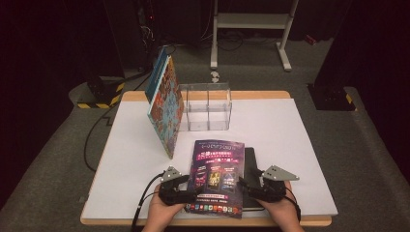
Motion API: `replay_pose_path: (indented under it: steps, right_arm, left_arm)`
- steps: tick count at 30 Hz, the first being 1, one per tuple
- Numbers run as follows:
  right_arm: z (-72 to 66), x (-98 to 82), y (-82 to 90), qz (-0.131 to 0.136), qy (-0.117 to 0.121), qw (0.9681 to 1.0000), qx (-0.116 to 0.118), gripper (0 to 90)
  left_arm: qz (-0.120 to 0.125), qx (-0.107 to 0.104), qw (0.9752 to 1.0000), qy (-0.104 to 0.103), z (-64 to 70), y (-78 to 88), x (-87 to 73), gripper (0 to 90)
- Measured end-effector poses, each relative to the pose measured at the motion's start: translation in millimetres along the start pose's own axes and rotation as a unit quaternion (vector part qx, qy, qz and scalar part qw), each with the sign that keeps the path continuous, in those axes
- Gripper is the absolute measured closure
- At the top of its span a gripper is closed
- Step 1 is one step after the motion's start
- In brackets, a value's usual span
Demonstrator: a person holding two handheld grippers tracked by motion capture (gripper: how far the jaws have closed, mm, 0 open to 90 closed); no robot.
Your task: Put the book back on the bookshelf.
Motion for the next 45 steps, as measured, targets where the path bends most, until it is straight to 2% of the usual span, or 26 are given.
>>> replay_pose_path:
  steps: [8, 11, 20, 23, 25, 27, 29, 31, 33, 34, 36, 40, 44, 45]
  right_arm:
    - [2.8, 0.4, 0.3, 0.001, 0.0, 1.0, -0.006, 37.4]
    - [3.8, 0.5, 0.6, 0.001, 0.0, 1.0, -0.009, 37.4]
    - [9.1, 0.8, 1.9, -0.001, -0.005, 0.9998, -0.021, 37.1]
    - [10.9, 1.0, 1.0, -0.001, -0.006, 0.9996, -0.027, 34.9]
    - [11.6, 3.8, -1.7, -0.001, -0.006, 0.9995, -0.031, 33.7]
    - [11.6, 6.0, -5.8, -0.002, -0.003, 0.9993, -0.038, 32.8]
    - [10.0, 7.0, -10.7, -0.009, -0.009, 0.9993, -0.035, 32.0]
    - [8.0, 9.1, -14.3, -0.012, 0.0, 0.9992, -0.039, 31.7]
    - [7.0, 7.4, -17.0, -0.028, 0.017, 0.9985, -0.042, 32.8]
    - [7.2, 7.1, -17.2, -0.032, 0.018, 0.9985, -0.041, 32.9]
    - [11.0, 6.5, -15.9, -0.044, 0.003, 0.9983, -0.038, 33.6]
    - [14.8, 6.4, -11.5, -0.049, 0.008, 0.9976, -0.047, 33.8]
    - [18.7, 6.0, -7.5, -0.048, 0.012, 0.9974, -0.053, 34.1]
    - [18.6, 5.8, -6.8, -0.046, 0.012, 0.9973, -0.056, 34.5]
  left_arm:
    - [-0.003, -0.012, 0.9999, 0.009, 7.1, -2.0, -3.2, 20.2]
    - [-0.007, -0.02, 0.9998, 0.002, 9.1, -2.0, -4.1, 20.2]
    - [0.005, -0.041, 0.9991, -0.001, 22.3, -5.4, -3.2, 21.1]
    - [0.005, -0.037, 0.9992, -0.014, 22.1, -5.4, -4.5, 21.3]
    - [0.016, -0.028, 0.9992, -0.023, 20.0, -4.5, -2.5, 22.4]
    - [0.022, -0.021, 0.9992, -0.024, 16.7, -3.6, -0.8, 22.0]
    - [0.022, -0.019, 0.9994, -0.018, 13.8, -2.5, 0.4, 21.6]
    - [0.022, -0.012, 0.9993, -0.027, 10.8, -1.8, 0.2, 21.3]
    - [0.026, -0.013, 0.9994, -0.021, 10.9, -2.0, 0.5, 20.9]
    - [0.027, -0.012, 0.9993, -0.021, 11.0, -2.0, 0.6, 20.8]
    - [0.03, -0.012, 0.9992, -0.024, 10.3, -1.6, 1.4, 20.2]
    - [0.031, -0.013, 0.9991, -0.027, 9.2, 0.1, 2.8, 19.6]
    - [0.023, -0.015, 0.9995, -0.015, 8.3, -1.7, 1.1, 18.8]
    - [0.02, -0.014, 0.9997, -0.005, 9.0, -3.2, 0.5, 17.9]
Point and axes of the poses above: each handheld gripper's, and its own axes: y roughly backward along the jaws, x roughly out of its top, z roughly to its right, the point moved 8 cm from there along -y, roughly forward along the jaws, and after that the axes turned 14 degrees about z, right-handed, at the moved point
